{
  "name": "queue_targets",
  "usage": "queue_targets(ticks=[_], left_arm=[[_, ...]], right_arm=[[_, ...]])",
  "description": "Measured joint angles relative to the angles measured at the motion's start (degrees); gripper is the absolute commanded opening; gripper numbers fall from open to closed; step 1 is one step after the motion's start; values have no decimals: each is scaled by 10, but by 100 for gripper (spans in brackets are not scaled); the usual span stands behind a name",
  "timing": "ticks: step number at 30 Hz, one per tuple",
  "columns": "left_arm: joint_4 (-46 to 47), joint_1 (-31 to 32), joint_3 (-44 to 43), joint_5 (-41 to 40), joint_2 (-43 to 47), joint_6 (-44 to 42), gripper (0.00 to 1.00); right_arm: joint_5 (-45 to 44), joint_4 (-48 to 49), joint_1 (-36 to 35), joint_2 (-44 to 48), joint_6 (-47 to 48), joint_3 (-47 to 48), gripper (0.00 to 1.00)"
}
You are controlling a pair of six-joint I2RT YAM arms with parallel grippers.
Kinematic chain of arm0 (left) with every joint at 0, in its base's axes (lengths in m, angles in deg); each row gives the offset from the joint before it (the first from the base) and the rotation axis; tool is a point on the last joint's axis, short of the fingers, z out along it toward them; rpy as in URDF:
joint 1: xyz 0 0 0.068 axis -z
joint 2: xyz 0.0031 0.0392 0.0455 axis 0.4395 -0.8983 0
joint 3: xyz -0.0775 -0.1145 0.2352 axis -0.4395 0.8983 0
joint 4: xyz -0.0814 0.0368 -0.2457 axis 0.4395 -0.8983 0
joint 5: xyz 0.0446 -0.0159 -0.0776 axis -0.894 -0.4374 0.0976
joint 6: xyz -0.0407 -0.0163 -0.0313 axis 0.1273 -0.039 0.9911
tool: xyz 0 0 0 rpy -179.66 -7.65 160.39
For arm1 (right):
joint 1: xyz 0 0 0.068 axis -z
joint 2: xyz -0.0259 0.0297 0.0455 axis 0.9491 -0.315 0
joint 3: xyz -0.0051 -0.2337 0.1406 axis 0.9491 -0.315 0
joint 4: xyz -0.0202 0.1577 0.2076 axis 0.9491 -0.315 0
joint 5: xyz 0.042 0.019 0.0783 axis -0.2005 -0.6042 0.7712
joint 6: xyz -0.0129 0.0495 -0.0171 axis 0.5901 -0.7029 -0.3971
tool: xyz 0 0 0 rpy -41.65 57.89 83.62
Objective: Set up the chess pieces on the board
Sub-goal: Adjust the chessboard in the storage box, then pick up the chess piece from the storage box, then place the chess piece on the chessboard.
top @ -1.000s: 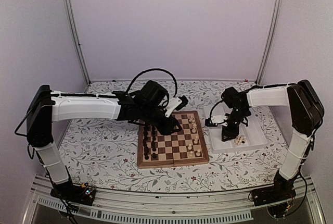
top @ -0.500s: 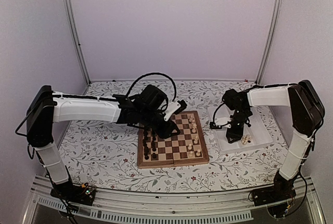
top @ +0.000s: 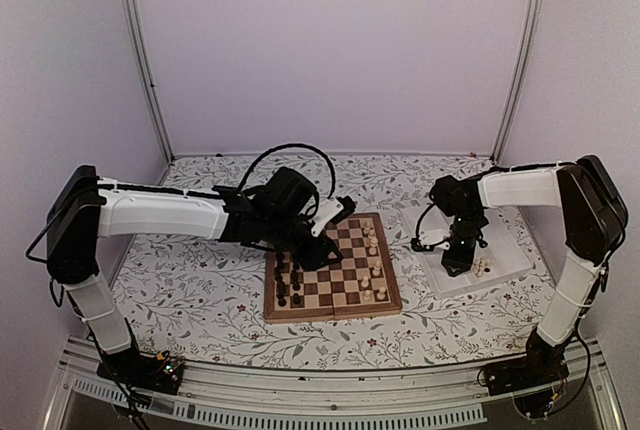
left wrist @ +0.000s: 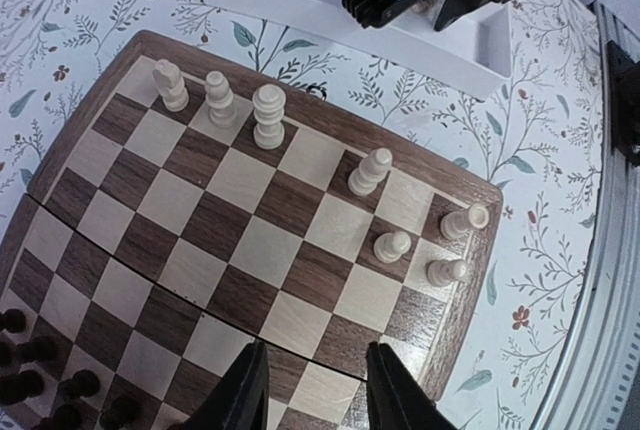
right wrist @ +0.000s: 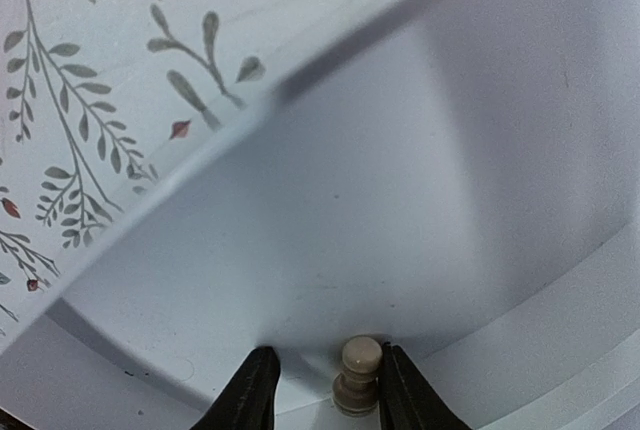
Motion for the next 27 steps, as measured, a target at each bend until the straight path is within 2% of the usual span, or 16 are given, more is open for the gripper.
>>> queue_targets(ticks=[6, 17, 22, 27], left_arm=[[4, 0, 3, 0, 8, 0, 37], [6, -1, 3, 5, 8, 0, 37], [6, -1, 0, 10, 8, 0, 37], [15, -1, -11, 11, 8, 5, 37]], right_arm=[[-5, 0, 0, 11, -11, -18, 16], [4, -21, 0, 17, -17, -5, 10], [76, -24, 0, 57, -17, 56, 10], [205, 32, 0, 127, -19, 71, 7]])
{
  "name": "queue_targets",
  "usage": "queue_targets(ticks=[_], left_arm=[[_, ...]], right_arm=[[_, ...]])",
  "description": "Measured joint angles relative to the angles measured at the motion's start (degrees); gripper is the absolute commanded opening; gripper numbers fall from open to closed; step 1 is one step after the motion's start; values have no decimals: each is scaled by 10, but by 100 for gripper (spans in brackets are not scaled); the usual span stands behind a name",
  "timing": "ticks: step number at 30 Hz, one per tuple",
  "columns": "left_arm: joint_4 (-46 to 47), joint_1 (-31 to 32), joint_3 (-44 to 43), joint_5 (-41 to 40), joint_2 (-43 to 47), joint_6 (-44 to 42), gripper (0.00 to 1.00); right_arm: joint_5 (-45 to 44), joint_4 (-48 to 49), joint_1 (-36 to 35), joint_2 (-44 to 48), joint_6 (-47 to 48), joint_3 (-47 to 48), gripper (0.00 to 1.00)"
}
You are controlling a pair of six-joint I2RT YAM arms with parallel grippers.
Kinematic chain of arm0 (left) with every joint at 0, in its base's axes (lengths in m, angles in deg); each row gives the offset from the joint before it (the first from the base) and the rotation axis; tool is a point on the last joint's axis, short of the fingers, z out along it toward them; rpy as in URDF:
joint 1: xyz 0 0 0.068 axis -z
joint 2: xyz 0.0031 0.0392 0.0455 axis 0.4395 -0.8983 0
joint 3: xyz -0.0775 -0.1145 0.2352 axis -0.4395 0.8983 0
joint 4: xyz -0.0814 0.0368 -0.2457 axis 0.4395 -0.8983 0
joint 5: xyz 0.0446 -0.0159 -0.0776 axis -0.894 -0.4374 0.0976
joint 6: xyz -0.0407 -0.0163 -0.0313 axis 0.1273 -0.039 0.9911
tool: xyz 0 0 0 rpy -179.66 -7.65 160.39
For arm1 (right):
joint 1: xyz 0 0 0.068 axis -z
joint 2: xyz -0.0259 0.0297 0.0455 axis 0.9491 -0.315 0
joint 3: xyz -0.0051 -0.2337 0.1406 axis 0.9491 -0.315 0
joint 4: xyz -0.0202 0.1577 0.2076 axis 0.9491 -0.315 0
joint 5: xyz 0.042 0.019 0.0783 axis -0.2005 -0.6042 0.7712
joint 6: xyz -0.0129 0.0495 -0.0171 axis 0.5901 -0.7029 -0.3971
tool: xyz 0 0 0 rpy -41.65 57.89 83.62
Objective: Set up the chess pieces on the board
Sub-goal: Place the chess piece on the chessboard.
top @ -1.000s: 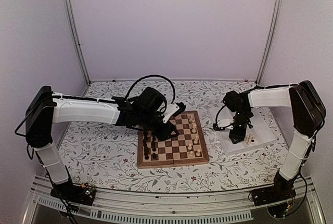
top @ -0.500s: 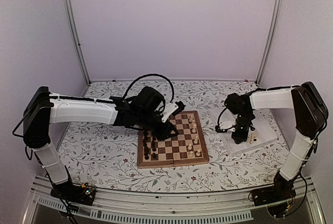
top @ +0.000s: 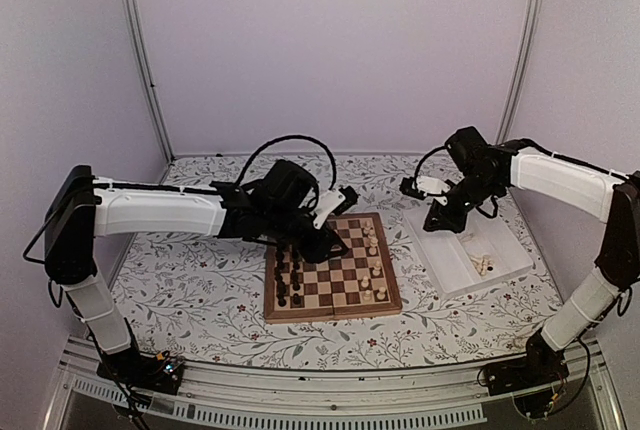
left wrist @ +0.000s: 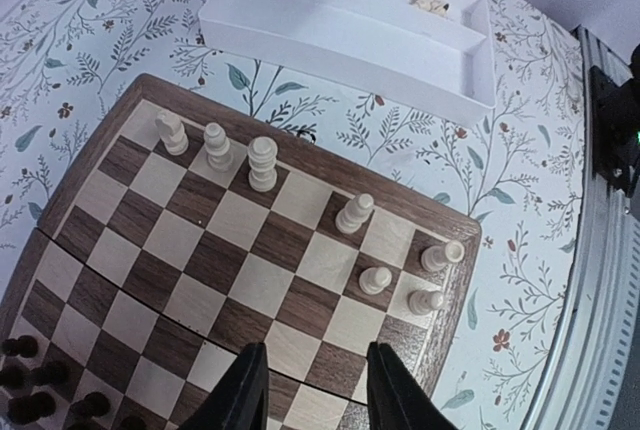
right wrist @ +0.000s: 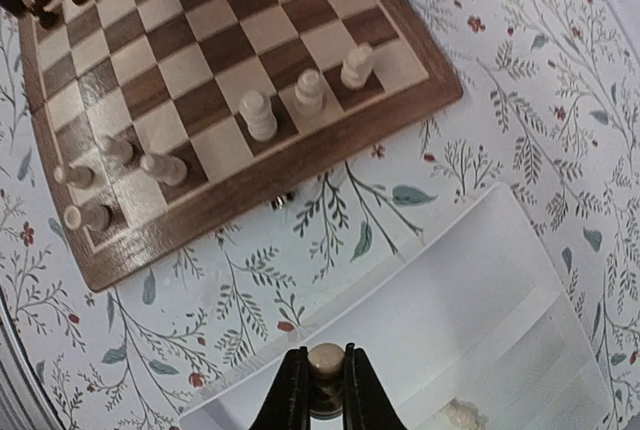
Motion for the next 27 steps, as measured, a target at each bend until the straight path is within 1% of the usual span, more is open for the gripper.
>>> queue_targets(ticks=[4, 6, 8, 10, 16, 22, 27], left_arm=[[6, -1, -6, -3, 1, 7, 37], [6, -3, -6, -12, 6, 13, 37], [8, -7, -4, -22, 21, 19, 37], [12, -14, 8, -38, 55, 27, 37], [29, -44, 46, -88, 161, 49, 37], [30, -60, 71, -130, 223, 63, 38], [34, -60, 94, -147, 260, 73, 38]], right_arm=[[107, 73, -1, 28, -11, -12, 6], [155, 126, -6, 39, -26, -28, 5], [191, 175, -16, 45, -43, -46, 5], [219, 224, -37, 46, -57, -64, 5], [275, 337, -87, 37, -92, -116, 5], [295, 425, -128, -11, -126, -128, 5], [303, 492, -151, -49, -156, -129, 5]])
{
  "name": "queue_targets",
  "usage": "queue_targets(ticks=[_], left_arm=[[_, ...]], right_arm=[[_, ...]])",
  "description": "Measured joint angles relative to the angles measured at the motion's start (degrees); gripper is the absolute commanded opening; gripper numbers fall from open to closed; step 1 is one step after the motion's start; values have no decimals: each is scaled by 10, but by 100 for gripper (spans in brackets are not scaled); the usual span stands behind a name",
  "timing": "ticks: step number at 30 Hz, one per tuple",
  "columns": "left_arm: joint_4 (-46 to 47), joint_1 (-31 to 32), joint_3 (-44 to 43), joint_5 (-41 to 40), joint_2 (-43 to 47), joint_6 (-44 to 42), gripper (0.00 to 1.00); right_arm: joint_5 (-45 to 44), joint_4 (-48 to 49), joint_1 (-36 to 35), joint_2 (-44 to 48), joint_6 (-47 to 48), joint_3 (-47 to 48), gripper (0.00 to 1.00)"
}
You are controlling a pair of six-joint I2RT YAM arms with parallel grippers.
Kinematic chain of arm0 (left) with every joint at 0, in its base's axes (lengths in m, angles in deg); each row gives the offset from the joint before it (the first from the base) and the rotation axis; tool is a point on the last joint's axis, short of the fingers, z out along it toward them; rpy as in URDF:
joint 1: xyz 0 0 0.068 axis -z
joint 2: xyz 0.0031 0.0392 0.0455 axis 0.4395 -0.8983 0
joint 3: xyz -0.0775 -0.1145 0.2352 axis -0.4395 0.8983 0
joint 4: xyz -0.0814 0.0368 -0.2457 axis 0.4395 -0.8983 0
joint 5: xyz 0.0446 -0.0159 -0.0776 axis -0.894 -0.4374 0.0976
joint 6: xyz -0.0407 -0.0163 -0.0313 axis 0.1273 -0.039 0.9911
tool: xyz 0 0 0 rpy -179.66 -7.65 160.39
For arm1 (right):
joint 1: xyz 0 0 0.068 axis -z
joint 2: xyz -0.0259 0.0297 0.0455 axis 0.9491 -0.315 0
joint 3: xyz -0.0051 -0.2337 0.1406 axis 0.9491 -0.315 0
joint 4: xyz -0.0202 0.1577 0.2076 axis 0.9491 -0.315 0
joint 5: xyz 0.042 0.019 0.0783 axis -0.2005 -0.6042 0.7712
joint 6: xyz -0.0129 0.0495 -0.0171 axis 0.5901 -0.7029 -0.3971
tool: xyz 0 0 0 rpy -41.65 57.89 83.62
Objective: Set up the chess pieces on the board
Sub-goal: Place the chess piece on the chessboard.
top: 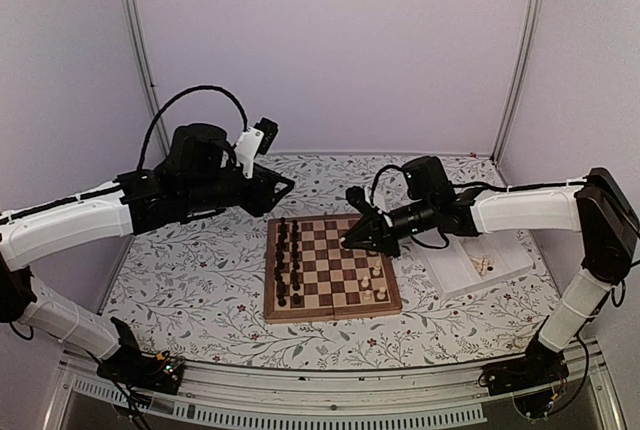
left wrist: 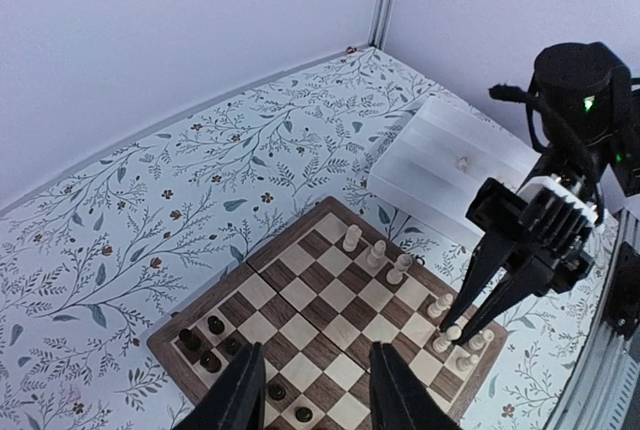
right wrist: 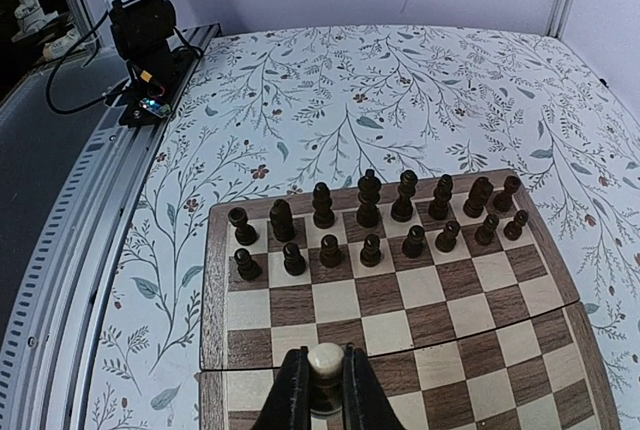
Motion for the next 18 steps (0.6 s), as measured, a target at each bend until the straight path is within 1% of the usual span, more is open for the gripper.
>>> queue_targets(ticks=[10, 18], left_arm=[[16, 0, 56, -2, 60, 15, 39], [24, 0, 77, 6, 71, 25, 39]], right_arm=[[-23, 85, -32, -28, -54, -38, 6], [-33, 106, -37, -72, -82, -41, 6]])
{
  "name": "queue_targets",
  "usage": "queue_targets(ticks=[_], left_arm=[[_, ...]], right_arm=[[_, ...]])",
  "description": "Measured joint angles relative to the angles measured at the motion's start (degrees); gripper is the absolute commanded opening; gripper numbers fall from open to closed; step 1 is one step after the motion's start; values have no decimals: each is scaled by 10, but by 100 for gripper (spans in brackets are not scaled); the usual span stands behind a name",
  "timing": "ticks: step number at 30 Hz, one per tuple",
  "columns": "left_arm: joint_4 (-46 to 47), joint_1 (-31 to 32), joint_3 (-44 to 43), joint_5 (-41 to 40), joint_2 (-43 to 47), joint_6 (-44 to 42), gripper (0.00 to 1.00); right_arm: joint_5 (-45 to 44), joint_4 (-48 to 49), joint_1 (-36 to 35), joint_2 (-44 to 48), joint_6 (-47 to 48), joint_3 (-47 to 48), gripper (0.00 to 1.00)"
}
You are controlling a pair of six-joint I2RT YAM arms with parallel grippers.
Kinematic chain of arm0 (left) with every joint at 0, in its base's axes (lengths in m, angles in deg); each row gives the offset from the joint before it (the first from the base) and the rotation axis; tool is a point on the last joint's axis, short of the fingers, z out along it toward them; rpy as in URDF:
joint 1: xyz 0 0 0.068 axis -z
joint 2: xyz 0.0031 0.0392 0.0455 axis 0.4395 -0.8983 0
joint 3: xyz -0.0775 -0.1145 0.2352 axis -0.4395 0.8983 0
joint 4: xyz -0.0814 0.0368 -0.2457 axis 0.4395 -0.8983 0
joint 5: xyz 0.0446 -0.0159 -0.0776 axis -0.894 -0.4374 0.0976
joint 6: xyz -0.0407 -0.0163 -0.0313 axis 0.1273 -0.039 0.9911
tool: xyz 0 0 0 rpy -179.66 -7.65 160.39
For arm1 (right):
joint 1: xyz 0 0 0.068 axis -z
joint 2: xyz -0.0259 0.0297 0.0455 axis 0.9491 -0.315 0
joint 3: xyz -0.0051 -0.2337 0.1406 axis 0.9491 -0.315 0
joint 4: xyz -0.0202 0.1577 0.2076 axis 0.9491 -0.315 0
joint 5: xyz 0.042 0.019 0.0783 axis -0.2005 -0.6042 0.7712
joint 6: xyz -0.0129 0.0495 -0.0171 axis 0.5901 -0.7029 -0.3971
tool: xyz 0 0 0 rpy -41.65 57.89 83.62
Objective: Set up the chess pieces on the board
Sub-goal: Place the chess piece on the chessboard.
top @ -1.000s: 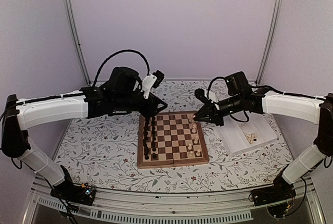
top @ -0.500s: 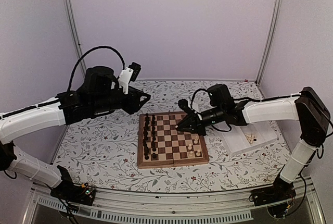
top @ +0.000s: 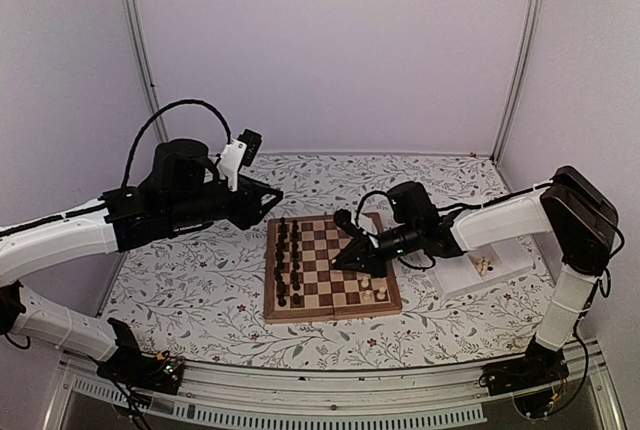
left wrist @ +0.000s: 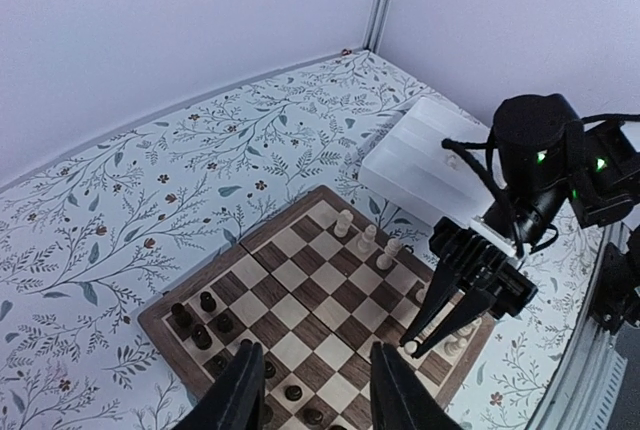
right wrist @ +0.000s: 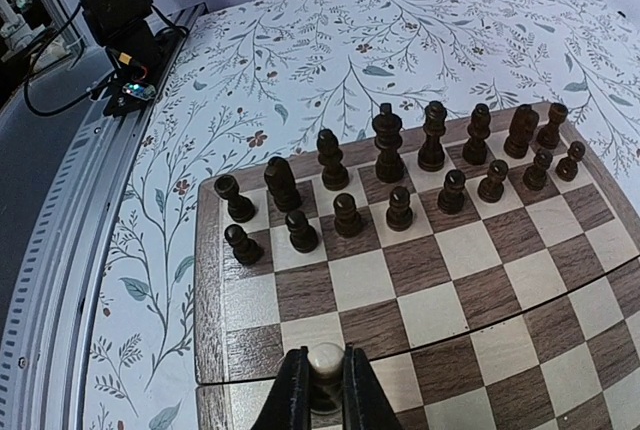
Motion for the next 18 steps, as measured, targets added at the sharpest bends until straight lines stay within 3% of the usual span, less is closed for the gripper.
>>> queue_targets(ticks=[18], left_arm=[[16, 0, 31, 19, 7, 13, 39]], right_arm=[[-11, -12, -1, -43, -10, 18, 11]])
